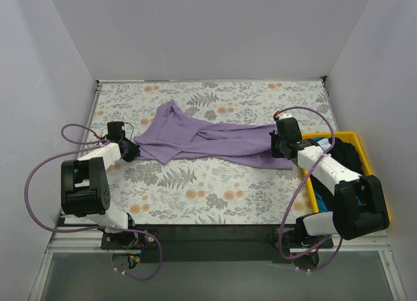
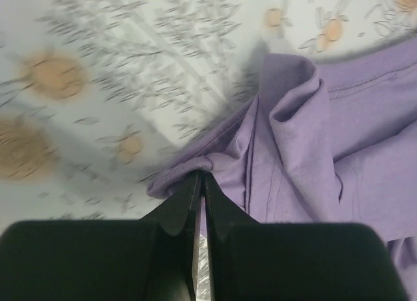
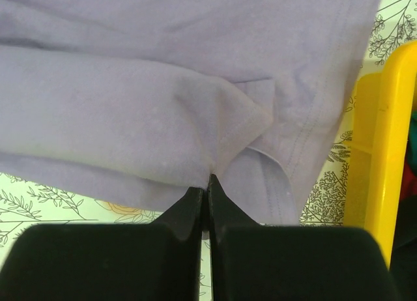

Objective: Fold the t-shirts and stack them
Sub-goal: Flatten the tshirt out

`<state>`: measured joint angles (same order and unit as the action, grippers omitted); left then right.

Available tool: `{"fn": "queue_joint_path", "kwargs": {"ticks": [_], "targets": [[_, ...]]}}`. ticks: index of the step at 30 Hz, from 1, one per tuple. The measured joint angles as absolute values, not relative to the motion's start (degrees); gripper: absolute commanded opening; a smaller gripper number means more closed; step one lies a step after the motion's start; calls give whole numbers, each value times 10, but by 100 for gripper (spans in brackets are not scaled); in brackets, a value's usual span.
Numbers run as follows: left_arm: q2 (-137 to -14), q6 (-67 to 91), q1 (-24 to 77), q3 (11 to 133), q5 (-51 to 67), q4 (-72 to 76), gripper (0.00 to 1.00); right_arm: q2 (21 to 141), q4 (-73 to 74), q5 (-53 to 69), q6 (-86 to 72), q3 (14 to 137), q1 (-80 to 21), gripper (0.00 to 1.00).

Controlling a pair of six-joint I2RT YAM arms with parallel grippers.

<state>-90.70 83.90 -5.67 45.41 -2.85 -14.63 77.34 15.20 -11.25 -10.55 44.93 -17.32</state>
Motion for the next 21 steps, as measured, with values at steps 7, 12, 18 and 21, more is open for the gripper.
{"fn": "queue_joint_path", "kwargs": {"ticks": [7, 12, 18, 21], "targets": [[-791, 841, -102, 372, -38, -196, 25, 766, 150, -113, -104, 448, -174, 3], [-755, 810, -101, 406, -32, -219, 53, 759, 148, -107, -102, 448, -174, 4], [-760, 788, -81, 463, -20, -223, 46, 757, 147, -98, -100, 448, -178, 4], [-775, 782, -70, 472, -17, -224, 46, 757, 145, -95, -99, 448, -180, 4]]}}
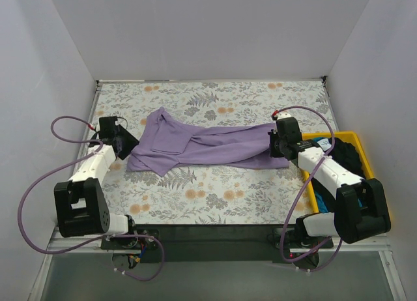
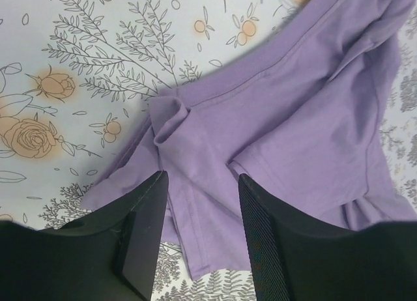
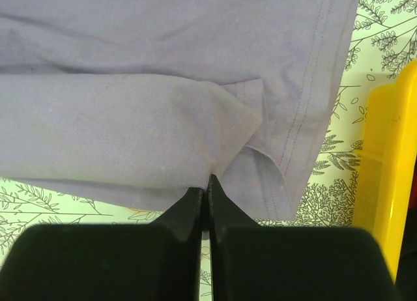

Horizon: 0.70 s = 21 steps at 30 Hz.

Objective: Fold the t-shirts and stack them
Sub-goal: Flatten the tshirt out

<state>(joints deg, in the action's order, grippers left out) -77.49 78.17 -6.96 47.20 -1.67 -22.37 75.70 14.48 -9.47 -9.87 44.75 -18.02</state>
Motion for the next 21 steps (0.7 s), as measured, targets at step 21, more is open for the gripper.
{"fn": "queue_joint_path", "kwargs": {"ticks": [21], "targets": [[-1009, 767, 13, 655, -6, -225, 50, 757, 133, -88, -95, 441, -180, 4]]}}
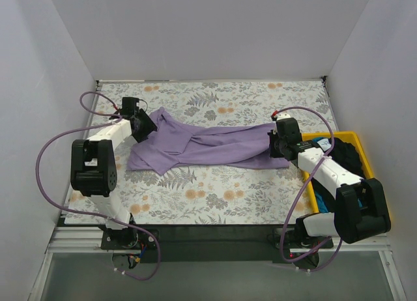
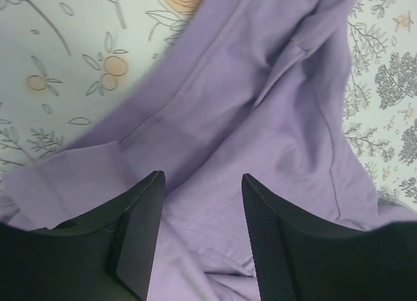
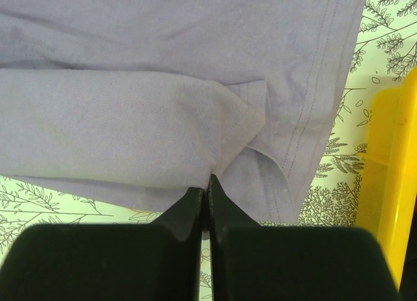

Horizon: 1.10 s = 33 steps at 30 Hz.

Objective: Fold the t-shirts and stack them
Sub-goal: Flatten the tshirt out

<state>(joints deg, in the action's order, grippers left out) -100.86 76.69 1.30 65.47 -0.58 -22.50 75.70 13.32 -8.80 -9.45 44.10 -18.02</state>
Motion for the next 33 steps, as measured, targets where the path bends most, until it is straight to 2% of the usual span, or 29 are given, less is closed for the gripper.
{"fn": "queue_joint_path", "kwargs": {"ticks": [6, 10, 15, 30, 33], "targets": [[-1008, 763, 11, 653, -7, -221, 55, 757, 133, -84, -90, 441, -180, 4], [-957, 769, -49, 595, -9, -218, 56, 757, 130, -77, -89, 440, -184, 4], [-919, 769, -109, 560, -14, -211, 52, 757, 125, -68, -88, 435, -190, 4], [-979, 764, -104, 559, 23, -194, 51, 757, 118, -58, -88, 432, -194, 4], [-980, 764, -104, 559, 30, -192, 46, 757, 118, -58, -88, 432, -194, 4]]}}
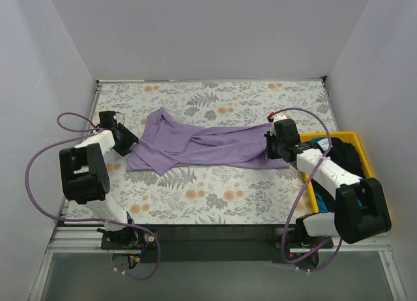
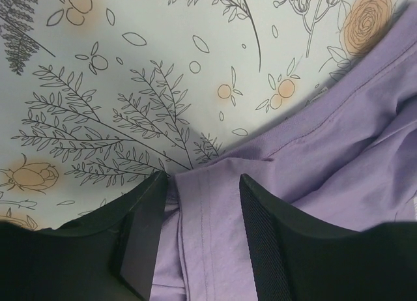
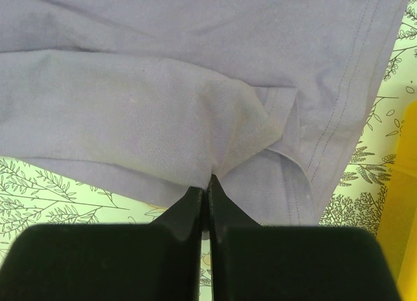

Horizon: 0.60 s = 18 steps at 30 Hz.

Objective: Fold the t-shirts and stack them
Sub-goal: Flatten the tshirt out

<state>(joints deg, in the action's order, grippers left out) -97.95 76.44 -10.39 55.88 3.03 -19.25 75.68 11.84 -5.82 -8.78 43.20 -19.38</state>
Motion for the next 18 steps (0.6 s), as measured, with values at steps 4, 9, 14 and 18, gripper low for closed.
{"fn": "queue_joint_path", "kwargs": {"ticks": [4, 9, 14, 18], "targets": [[-980, 764, -104, 562, 40, -193, 42, 757, 118, -58, -88, 432, -194, 4], [-980, 763, -104, 575, 53, -194, 42, 757, 118, -58, -88, 432, -194, 4], [-980, 762, -104, 582, 61, -194, 43, 757, 118, -58, -88, 432, -194, 4], [-980, 759, -103, 582, 67, -196, 43, 757, 118, -58, -88, 432, -194, 4]]}}
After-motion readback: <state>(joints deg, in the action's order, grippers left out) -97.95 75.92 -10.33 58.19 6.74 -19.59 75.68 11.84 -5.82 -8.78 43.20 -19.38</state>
